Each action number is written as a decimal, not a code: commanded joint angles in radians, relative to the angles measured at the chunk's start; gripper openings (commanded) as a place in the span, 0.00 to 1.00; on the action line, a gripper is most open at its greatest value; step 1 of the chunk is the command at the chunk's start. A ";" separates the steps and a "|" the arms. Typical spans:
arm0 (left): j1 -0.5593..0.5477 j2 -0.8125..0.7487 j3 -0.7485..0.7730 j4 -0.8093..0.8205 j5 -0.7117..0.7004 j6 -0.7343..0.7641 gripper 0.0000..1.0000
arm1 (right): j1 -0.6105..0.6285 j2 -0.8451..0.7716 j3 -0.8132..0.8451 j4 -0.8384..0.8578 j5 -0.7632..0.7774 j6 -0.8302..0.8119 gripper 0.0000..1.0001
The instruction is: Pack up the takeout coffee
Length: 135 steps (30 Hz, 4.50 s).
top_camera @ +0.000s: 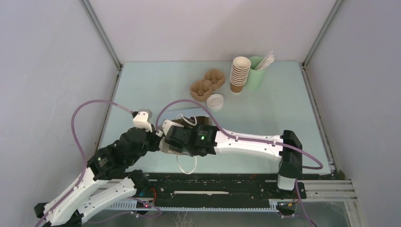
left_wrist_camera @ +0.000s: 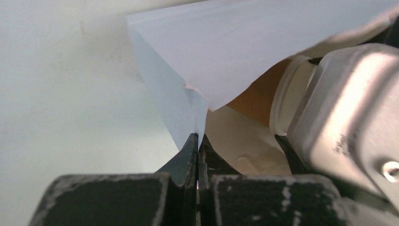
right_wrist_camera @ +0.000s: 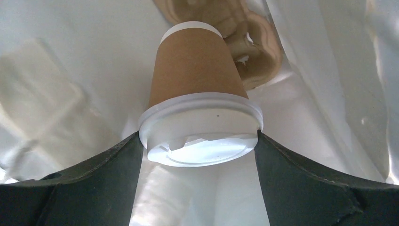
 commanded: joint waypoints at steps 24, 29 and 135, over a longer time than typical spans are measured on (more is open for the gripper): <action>-0.004 -0.076 -0.115 0.273 0.426 0.235 0.00 | 0.139 -0.075 -0.045 -0.418 0.261 0.207 0.57; -0.011 -0.038 -0.115 0.271 0.418 0.240 0.00 | 0.108 -0.071 -0.097 -0.341 0.274 0.121 0.58; -0.043 -0.039 -0.109 0.264 0.332 0.184 0.00 | -0.160 0.115 -0.097 0.210 0.185 -0.187 0.77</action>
